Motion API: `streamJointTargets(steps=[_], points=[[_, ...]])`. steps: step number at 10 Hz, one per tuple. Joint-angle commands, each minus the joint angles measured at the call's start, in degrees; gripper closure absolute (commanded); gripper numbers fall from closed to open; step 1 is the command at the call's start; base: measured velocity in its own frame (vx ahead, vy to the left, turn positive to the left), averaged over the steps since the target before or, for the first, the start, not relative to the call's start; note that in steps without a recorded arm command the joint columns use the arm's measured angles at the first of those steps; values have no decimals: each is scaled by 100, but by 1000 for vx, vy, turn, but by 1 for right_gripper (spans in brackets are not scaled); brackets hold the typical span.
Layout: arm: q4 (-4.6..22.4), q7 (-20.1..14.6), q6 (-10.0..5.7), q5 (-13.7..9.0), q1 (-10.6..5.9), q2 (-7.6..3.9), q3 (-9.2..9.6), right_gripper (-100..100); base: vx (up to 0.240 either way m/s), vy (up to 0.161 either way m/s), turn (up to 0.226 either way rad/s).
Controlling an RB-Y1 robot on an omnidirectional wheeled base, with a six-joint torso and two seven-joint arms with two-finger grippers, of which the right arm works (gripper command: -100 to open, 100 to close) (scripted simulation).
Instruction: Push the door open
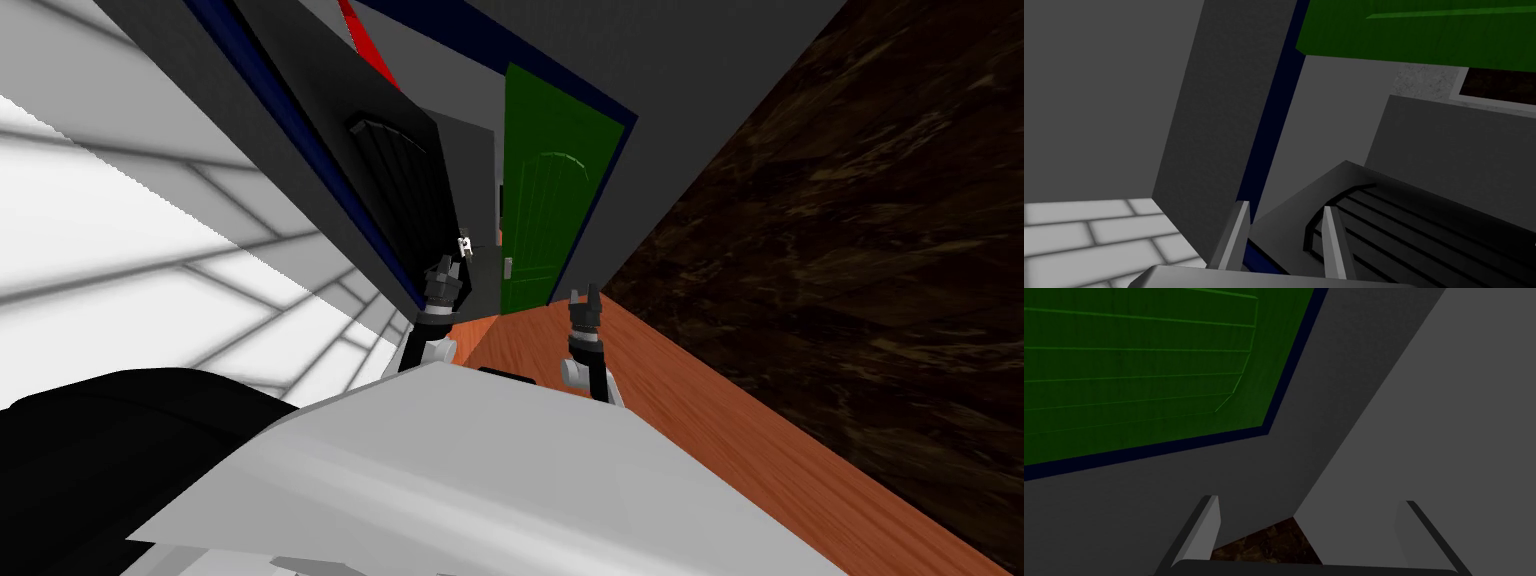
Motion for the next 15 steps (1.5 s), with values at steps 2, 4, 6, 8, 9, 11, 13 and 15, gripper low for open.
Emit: streamJointTargets(steps=[2, 4, 6, 8, 9, 11, 13, 15], points=[[289, -69, 25, -21, -163, -28, 203, -100, 95, 21, -70], [626, -152, 88, -47, -380, -57, 453, -100, 114, 44, -122], [739, -180, 109, -56, -453, -67, 536, -100, 88, 23, -50], [971, -237, 153, -74, -603, -85, 709, -100, 86, 13, -100], [1091, -267, 176, -84, -680, -94, 798, -100, 101, 35, -77], [1330, -326, 221, -102, -834, -110, 975, -100, 91, 38, -92], [1574, -387, 267, -121, -991, -125, 1156, -100, 92, 39, -88], [1820, -448, 314, -141, -1150, -139, 1339, -100, 101, 34, -95]])
